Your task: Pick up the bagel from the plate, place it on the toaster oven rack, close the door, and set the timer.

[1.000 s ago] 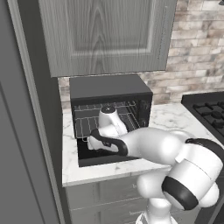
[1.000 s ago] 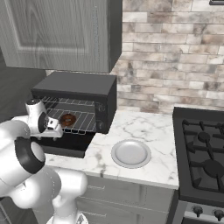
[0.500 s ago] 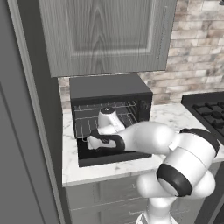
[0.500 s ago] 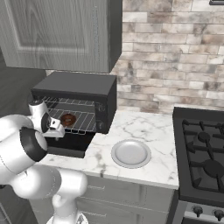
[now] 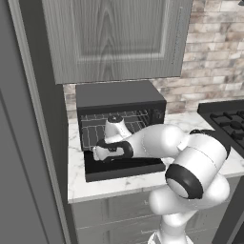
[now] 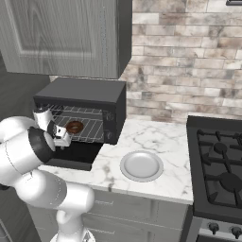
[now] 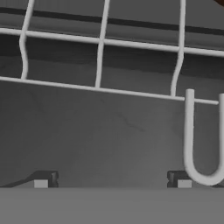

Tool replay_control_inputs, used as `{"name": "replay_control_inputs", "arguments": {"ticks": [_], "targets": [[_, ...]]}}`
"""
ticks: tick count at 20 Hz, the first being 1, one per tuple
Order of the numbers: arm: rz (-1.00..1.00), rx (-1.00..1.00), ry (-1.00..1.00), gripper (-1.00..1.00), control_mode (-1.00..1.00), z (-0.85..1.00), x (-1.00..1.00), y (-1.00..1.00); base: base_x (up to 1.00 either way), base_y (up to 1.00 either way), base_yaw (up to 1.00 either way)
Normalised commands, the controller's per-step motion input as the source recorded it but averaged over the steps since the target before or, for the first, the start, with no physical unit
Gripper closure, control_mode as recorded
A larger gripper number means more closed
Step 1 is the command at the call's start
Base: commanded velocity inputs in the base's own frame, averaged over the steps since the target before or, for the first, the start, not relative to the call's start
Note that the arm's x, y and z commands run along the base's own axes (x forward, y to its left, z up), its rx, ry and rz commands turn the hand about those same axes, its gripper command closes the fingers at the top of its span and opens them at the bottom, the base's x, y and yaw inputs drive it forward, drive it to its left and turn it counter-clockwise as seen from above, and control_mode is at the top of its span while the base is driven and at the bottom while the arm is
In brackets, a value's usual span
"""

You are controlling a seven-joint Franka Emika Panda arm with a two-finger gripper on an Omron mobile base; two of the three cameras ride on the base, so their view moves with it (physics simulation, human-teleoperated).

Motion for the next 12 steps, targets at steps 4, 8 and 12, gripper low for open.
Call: {"name": "replay_control_inputs", "arguments": {"ticks": [4, 8, 12], "targets": [[0.0, 0.0, 0.0, -1.0, -1.0, 0.0, 0.31, 0.08, 0.0, 0.0, 0.0], [0.0, 0.0, 0.0, -1.0, -1.0, 0.0, 0.38, 0.05, 0.0, 0.0, 0.0], [0.0, 0.0, -0.04, -1.0, -1.0, 0.0, 0.42, 0.06, 0.0, 0.0, 0.0]]}}
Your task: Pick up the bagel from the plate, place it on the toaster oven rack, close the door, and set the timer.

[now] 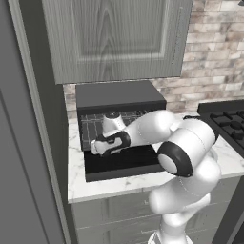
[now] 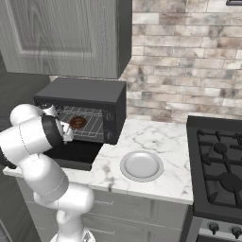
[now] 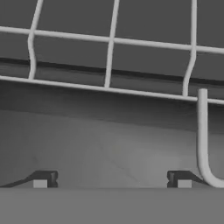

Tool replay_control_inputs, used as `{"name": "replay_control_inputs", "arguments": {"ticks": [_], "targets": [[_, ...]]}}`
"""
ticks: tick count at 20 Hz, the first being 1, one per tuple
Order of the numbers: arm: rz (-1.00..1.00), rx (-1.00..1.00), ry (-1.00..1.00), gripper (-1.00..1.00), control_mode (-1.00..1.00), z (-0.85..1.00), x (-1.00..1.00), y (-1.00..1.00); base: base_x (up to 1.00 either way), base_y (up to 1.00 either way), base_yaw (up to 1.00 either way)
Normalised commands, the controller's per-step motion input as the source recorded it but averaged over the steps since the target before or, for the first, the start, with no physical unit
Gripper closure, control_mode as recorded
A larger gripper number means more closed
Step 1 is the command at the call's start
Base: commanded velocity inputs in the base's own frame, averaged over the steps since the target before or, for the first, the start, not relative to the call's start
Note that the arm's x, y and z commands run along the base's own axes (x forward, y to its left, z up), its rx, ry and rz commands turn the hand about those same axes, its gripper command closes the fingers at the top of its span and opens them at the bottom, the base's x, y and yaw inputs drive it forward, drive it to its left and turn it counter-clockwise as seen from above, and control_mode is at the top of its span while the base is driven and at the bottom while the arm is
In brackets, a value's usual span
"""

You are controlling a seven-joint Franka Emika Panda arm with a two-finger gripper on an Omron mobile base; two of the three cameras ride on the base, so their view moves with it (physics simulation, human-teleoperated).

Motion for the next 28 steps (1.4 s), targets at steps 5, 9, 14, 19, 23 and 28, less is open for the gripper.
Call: {"name": "replay_control_inputs", "arguments": {"ticks": [5, 9, 14, 19, 23, 28], "targets": [[0.0, 0.0, -0.14, -1.0, -1.0, 0.0, 0.4, 0.07, 0.0, 0.0, 0.0], [0.0, -0.01, -0.17, -1.0, -1.0, 0.0, 0.29, 0.08, 0.0, 0.0, 0.0], [0.0, -0.03, -0.2, -1.0, -1.0, 0.0, 0.28, 0.04, 0.0, 0.0, 0.0], [0.0, -0.03, -0.18, -1.0, -1.0, 0.0, 0.42, 0.01, 0.0, 0.0, 0.0], [0.0, -0.01, -0.15, -1.0, -1.0, 0.0, 0.51, 0.02, 0.0, 0.0, 0.0], [0.0, 0.0, -0.1, -1.0, -1.0, 0.0, -0.2, 0.01, 0.0, 0.0, 0.0]]}}
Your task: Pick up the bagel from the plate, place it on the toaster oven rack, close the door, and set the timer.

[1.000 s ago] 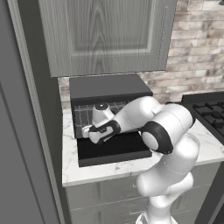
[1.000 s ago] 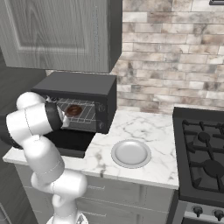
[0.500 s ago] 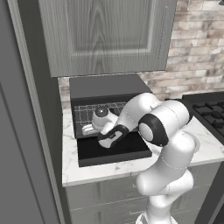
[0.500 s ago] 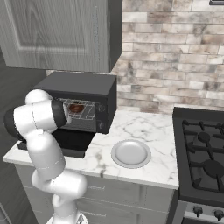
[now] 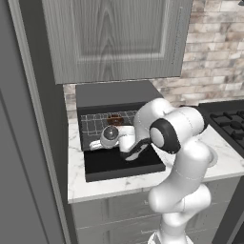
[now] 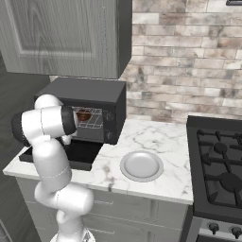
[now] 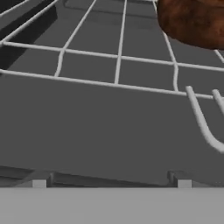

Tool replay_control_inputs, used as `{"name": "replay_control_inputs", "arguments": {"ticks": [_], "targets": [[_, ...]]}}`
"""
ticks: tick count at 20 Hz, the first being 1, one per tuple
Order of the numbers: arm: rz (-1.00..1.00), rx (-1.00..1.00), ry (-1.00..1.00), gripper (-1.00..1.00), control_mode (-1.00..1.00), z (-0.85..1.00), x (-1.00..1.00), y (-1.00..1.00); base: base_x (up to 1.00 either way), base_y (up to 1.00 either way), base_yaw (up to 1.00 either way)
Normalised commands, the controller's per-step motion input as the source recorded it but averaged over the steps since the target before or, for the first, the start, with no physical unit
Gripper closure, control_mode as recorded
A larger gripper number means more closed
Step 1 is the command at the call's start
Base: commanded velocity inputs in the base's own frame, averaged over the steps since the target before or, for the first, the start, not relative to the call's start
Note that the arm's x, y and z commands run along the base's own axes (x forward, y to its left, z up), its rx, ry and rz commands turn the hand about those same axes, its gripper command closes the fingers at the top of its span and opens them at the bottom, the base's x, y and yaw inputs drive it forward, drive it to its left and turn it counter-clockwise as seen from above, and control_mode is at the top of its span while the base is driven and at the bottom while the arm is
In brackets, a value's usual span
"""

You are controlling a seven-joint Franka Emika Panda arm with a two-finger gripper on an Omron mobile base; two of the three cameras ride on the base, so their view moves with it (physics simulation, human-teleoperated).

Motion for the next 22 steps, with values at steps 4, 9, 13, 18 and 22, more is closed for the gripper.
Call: {"name": "replay_control_inputs", "arguments": {"ticks": [4, 9, 13, 18, 22], "targets": [[0.0, 0.03, 0.0, -1.0, -1.0, 0.35, -0.99, 0.0, 0.0, 0.0, 0.0], [0.0, 0.09, 0.0, -1.0, -1.0, 0.98, -0.96, 0.0, 0.0, 0.0, 0.0], [0.0, 0.11, 0.0, -1.0, -1.0, 1.0, -0.79, 0.0, 0.0, 0.0, 0.0], [0.0, 0.11, 0.0, -1.0, -1.0, 1.0, -0.58, 0.0, 0.0, 0.0, 0.0], [0.01, 0.07, 0.0, -1.0, -1.0, 1.0, -0.52, 0.06, 0.0, 0.0, 0.0]]}}
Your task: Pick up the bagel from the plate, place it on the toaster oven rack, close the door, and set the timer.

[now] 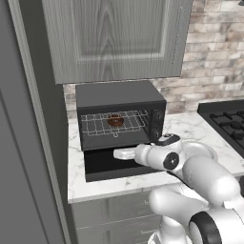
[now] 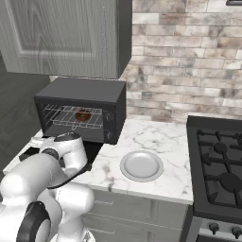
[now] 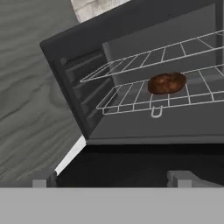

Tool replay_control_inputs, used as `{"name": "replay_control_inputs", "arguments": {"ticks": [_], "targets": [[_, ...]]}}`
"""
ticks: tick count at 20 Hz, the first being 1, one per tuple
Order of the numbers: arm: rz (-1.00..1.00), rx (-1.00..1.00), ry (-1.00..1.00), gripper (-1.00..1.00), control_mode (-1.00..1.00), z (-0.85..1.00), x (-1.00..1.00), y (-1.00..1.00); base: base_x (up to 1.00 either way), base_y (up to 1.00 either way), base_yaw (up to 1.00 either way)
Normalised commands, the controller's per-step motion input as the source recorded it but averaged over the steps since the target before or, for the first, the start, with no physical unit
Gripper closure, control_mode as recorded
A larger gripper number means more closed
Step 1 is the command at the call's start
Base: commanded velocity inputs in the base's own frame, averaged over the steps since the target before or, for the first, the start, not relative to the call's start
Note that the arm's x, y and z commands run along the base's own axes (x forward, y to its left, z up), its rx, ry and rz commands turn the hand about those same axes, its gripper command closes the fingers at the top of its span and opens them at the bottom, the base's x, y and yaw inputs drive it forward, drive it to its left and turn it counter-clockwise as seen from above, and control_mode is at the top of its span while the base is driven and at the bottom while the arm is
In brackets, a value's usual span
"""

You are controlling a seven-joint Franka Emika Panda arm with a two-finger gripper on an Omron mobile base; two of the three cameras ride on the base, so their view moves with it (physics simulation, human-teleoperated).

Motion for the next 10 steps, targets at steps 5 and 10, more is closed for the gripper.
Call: {"name": "replay_control_inputs", "arguments": {"ticks": [5, 10], "targets": [[0.0, 0.01, 0.05, -1.0, -1.0, 1.0, -0.55, 0.05, 0.0, 0.0, 0.0], [0.0, 0.0, 0.18, -1.0, -1.0, 1.0, -0.55, 0.11, 0.0, 0.0, 0.0]]}}
